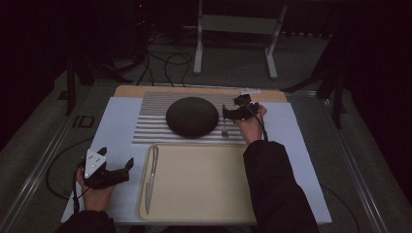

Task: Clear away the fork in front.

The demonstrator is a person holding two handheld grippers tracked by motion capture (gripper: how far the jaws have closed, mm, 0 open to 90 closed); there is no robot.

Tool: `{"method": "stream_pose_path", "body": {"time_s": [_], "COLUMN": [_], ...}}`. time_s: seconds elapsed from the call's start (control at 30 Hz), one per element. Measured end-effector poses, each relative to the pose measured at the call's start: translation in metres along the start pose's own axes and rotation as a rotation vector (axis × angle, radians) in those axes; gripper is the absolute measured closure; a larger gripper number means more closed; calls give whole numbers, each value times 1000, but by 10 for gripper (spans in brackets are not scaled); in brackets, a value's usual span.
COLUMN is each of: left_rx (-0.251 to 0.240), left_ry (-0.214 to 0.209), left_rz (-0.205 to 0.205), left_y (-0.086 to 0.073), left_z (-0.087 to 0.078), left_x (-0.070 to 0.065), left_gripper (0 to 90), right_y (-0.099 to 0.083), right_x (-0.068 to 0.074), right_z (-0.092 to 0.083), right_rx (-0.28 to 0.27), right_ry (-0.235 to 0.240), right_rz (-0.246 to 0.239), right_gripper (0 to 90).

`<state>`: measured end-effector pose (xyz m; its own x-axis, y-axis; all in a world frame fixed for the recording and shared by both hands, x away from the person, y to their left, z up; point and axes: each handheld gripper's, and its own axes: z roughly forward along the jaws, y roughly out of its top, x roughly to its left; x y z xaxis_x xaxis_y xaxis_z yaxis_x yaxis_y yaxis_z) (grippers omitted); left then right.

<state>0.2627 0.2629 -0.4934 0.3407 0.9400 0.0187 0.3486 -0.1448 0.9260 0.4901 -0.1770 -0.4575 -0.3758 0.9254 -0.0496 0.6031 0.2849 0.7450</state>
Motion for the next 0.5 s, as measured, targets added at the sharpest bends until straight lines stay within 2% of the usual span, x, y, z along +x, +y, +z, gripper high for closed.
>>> {"method": "stream_pose_path", "body": {"time_s": [0.27, 0.4, 0.5], "left_rx": [-2, 2, 3], "left_ry": [-1, -1, -2], "left_rz": [-1, 5, 6], "left_y": [0, 0, 0], "left_z": [0, 0, 0], "left_x": [0, 0, 0], "left_gripper": [0, 0, 0], "right_y": [-11, -16, -20], "right_x": [3, 4, 5], "right_z": [31, 43, 50], "right_rx": [98, 146, 168], "right_ry": [-28, -31, -12], "right_rz": [7, 35, 61], "right_gripper": [171, 260, 357]}}
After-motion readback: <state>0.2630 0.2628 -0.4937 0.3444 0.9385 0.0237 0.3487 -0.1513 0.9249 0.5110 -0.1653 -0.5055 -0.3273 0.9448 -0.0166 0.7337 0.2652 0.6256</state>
